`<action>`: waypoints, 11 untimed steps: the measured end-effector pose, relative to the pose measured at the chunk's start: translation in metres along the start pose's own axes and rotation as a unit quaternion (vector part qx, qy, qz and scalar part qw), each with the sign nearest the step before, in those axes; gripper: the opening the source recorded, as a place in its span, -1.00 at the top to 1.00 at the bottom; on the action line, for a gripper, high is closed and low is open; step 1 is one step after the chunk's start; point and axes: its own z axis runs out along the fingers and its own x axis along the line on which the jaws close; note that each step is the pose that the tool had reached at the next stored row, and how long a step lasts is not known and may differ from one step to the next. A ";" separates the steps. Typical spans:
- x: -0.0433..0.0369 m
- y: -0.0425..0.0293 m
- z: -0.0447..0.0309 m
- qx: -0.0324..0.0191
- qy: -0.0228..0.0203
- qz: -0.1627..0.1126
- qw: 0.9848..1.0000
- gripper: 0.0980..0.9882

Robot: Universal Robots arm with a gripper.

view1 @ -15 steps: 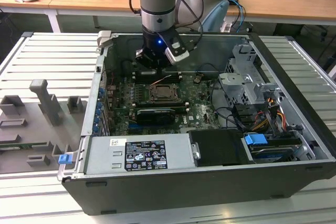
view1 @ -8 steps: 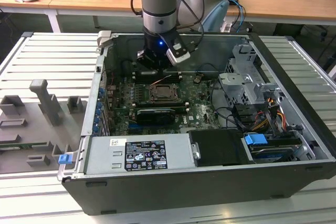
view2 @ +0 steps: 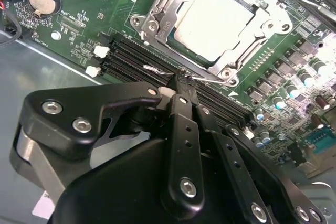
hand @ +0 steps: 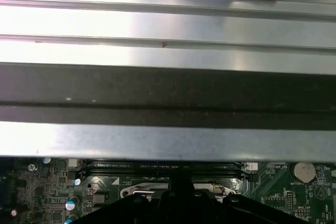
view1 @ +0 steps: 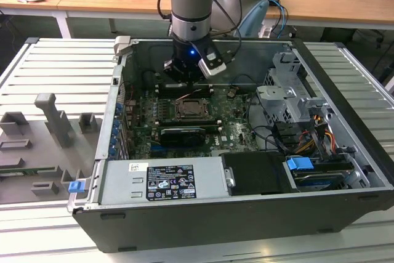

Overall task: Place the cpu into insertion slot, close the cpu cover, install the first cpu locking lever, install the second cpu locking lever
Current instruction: 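Install the first cpu locking lever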

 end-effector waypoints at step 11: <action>-0.0132 -0.0014 0.0086 -0.007 0.003 0.001 1.000 0.98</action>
